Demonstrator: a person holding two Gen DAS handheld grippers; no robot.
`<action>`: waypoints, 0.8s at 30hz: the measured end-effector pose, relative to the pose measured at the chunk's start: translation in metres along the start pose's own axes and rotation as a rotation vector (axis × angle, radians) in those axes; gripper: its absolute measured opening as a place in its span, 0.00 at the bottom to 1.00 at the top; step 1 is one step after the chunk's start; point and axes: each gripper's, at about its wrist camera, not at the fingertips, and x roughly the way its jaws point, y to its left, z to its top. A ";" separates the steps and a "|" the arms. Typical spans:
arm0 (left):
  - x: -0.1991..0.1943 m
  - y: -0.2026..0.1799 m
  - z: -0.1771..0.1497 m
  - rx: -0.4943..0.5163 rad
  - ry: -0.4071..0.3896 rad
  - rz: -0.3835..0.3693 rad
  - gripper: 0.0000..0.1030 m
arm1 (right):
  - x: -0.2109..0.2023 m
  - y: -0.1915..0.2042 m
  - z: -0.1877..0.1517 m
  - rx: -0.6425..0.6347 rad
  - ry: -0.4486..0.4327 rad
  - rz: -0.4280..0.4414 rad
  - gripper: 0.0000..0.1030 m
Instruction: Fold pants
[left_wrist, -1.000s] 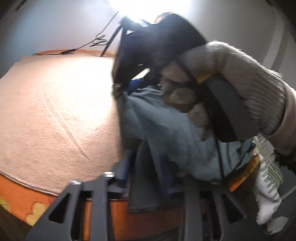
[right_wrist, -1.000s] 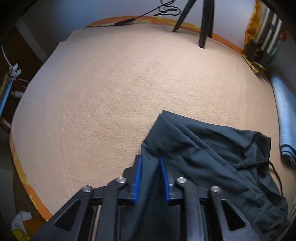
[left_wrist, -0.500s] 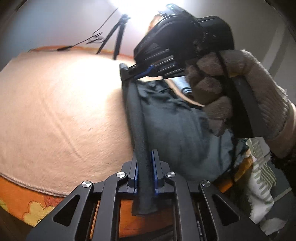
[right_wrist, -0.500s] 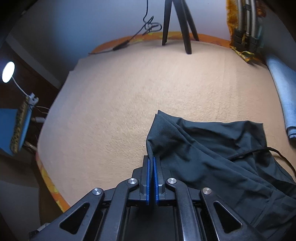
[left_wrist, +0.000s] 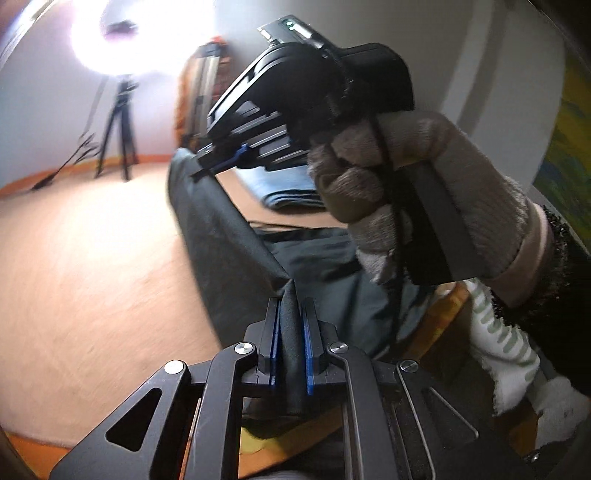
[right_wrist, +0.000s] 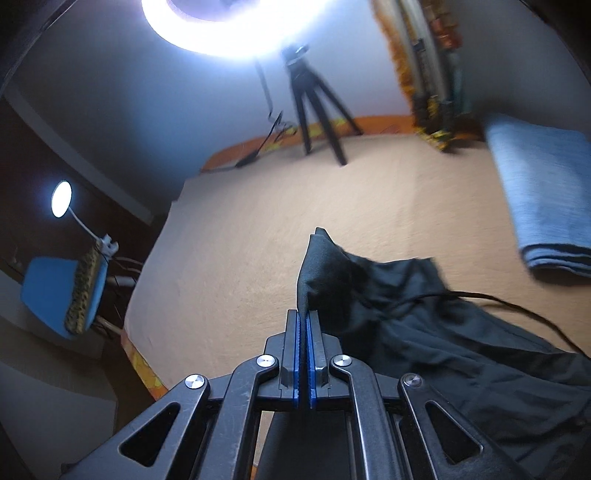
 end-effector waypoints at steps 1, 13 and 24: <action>0.004 -0.007 0.004 0.015 0.005 -0.014 0.08 | -0.007 -0.006 0.000 0.006 -0.008 0.002 0.01; 0.080 -0.083 0.018 0.120 0.116 -0.149 0.06 | -0.078 -0.114 -0.022 0.119 -0.107 -0.050 0.01; 0.118 -0.137 0.004 0.236 0.192 -0.194 0.05 | -0.119 -0.210 -0.061 0.237 -0.150 -0.040 0.04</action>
